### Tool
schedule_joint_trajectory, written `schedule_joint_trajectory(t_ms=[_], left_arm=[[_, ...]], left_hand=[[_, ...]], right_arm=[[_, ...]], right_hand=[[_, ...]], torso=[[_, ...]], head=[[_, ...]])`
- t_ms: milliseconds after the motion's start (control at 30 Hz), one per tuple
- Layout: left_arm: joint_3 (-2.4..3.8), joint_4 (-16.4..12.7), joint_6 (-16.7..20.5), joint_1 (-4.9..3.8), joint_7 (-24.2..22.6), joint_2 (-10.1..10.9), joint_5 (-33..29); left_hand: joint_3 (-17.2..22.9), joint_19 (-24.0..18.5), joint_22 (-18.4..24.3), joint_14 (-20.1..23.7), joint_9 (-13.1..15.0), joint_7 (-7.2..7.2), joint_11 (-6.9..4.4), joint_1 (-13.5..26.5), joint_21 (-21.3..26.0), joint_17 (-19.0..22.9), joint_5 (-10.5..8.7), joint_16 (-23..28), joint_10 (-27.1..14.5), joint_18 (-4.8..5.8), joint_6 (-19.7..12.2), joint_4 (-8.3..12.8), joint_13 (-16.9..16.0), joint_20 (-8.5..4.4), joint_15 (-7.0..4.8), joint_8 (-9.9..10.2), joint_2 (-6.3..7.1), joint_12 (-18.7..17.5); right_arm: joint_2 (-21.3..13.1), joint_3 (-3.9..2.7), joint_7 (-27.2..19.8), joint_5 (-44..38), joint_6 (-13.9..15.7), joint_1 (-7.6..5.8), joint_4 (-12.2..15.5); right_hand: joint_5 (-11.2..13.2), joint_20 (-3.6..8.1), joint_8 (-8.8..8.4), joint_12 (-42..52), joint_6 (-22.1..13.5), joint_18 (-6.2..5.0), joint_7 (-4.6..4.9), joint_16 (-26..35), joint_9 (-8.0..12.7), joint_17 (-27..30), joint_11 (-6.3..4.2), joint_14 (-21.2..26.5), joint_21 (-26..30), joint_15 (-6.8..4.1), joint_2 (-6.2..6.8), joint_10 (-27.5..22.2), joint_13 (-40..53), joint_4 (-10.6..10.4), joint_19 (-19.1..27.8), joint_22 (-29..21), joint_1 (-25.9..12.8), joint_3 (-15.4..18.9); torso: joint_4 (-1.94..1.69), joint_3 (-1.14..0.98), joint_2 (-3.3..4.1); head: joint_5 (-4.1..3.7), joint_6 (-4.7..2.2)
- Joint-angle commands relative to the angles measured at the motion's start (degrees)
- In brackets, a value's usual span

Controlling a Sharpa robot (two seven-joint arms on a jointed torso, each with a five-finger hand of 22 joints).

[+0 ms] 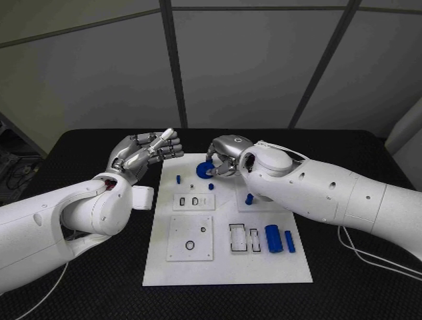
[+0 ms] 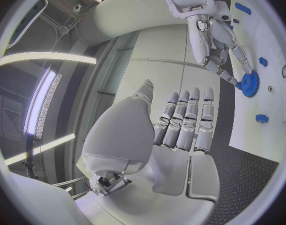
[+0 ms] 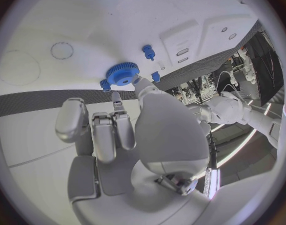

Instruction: Assemble the parts on the task board

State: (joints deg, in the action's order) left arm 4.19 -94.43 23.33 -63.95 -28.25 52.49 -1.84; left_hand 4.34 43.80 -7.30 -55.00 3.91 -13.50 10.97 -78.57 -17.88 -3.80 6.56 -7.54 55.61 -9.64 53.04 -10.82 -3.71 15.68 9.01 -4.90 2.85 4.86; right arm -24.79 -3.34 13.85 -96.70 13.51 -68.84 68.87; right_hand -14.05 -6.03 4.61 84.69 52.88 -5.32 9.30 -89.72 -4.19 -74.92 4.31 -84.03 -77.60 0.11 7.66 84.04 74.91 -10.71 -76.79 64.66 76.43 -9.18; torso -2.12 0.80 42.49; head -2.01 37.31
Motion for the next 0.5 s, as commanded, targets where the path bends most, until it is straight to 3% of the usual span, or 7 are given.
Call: schedule_joint_trajectory(t_ms=[33,100,167,233,333,433,500], left_arm=[[0.06,-0.1,-0.9,-0.10,-0.1,0.0,0.5],[0.06,0.0,-1.0,-0.10,-0.1,0.1,0.5],[0.05,0.0,-1.1,-0.10,-0.1,0.2,0.5],[0.05,0.1,-1.1,-0.10,-0.1,0.3,0.5],[0.05,0.2,-1.1,-0.09,-0.1,0.4,0.5],[0.05,0.3,-1.1,-0.09,-0.1,0.4,0.5],[0.05,0.3,-1.2,-0.09,-0.1,0.3,0.5]], left_hand=[[-0.1,0.1,0.1,-0.4,0.0,-0.01,0.04,0.0,-0.1,0.0,-0.21,0.4,0.3,-0.91,0.3,0.4,0.0,-0.10,0.10,0.3,-0.54,-0.2],[-0.1,0.2,0.1,-0.4,-0.1,-0.02,0.05,0.0,-0.1,0.0,-0.22,0.4,0.2,-0.91,0.3,0.4,0.0,-0.10,0.10,0.3,-0.55,-0.3],[-0.1,0.2,0.1,-0.4,-0.1,-0.02,0.05,0.0,-0.1,0.0,-0.22,0.4,0.2,-0.91,0.3,0.4,0.0,-0.10,0.10,0.3,-0.56,-0.3],[-0.1,0.2,0.1,-0.4,-0.1,-0.02,0.05,0.0,-0.1,0.0,-0.22,0.4,0.2,-0.91,0.3,0.4,0.0,-0.10,0.10,0.3,-0.56,-0.3],[0.0,0.3,0.1,-0.7,0.0,0.05,-0.01,0.0,-0.1,0.0,-0.23,0.3,0.4,-0.92,0.4,0.6,0.0,-0.13,0.03,0.4,-0.65,-0.3],[0.0,0.3,0.1,-0.9,0.0,0.08,-0.04,0.0,-0.2,-0.1,-0.23,0.3,0.5,-0.92,0.5,0.6,0.0,-0.15,0.00,0.4,-0.68,-0.3],[0.0,0.4,0.1,-1.0,0.0,0.10,-0.07,0.0,-0.2,-0.1,-0.23,0.3,0.6,-0.93,0.6,0.7,0.0,-0.18,-0.04,0.4,-0.72,-0.3]], right_arm=[[-3.0,-0.04,-4.2,4.9,9.0,0.08,2.7],[-5.6,-0.06,-6.3,7.7,11.1,0.11,4.8],[-8.5,-0.08,-8.3,10.8,11.5,0.12,6.7],[-11.8,-0.09,-10.6,14.8,9.7,0.10,8.4],[-16.3,-0.09,-14.5,21.7,4.7,0.07,9.1],[-19.4,-0.08,-16.6,25.6,2.4,0.06,9.1],[-21.1,-0.07,-17.4,27.1,1.7,0.06,9.0]], right_hand=[[0.1,-0.35,0.20,0.2,0.7,0.34,-0.01,-0.3,-0.1,-15.1,0.14,-6.0,-0.1,0.16,0.03,1.3,8.9,-0.2,-0.1,0.1,-0.5,0.0],[0.3,-0.34,0.21,0.1,0.9,0.32,-0.01,-0.3,-0.1,-15.1,0.13,-6.0,-0.1,0.15,-0.01,1.2,8.8,0.1,0.0,0.0,-0.1,-0.2],[0.8,-0.33,0.25,0.0,1.1,0.29,-0.04,-0.2,-0.1,-14.9,0.11,-5.9,0.0,0.14,0.02,1.2,8.7,0.4,0.1,-0.2,0.3,-0.4],[1.4,-0.29,0.31,-0.2,1.5,0.22,-0.18,-0.1,-0.1,-14.6,-0.01,-5.8,0.2,0.07,0.04,1.0,8.5,0.9,0.3,-0.5,0.9,-0.6],[2.2,-0.14,0.14,-0.4,1.7,0.13,-0.50,0.1,0.0,-14.1,-0.27,-5.7,0.4,-0.14,0.04,0.8,8.2,1.9,0.6,-0.9,2.3,-1.0],[-0.5,0.00,-0.40,-0.8,1.0,0.08,-0.49,0.2,0.2,-13.8,-0.31,-5.7,0.7,-0.24,0.85,0.5,7.9,2.5,0.9,-1.3,2.6,-0.2],[-0.7,0.01,-0.41,-0.8,1.0,0.08,-0.45,0.2,0.2,-13.8,-0.29,-5.7,0.7,-0.24,1.08,0.5,7.8,2.7,0.9,-1.3,2.8,0.2]], torso=[[0.13,-0.05,-0.03],[0.18,-0.05,-0.04],[0.30,-0.05,-0.06],[0.51,-0.02,-0.11],[0.92,-0.05,-0.12],[1.20,-0.15,-0.08],[1.40,-0.35,-0.05]], head=[[0.05,-0.05],[-0.01,-0.11],[-0.01,-0.11],[-0.10,-0.26],[-0.25,-0.49],[-0.60,-0.67],[-0.77,-0.80]])
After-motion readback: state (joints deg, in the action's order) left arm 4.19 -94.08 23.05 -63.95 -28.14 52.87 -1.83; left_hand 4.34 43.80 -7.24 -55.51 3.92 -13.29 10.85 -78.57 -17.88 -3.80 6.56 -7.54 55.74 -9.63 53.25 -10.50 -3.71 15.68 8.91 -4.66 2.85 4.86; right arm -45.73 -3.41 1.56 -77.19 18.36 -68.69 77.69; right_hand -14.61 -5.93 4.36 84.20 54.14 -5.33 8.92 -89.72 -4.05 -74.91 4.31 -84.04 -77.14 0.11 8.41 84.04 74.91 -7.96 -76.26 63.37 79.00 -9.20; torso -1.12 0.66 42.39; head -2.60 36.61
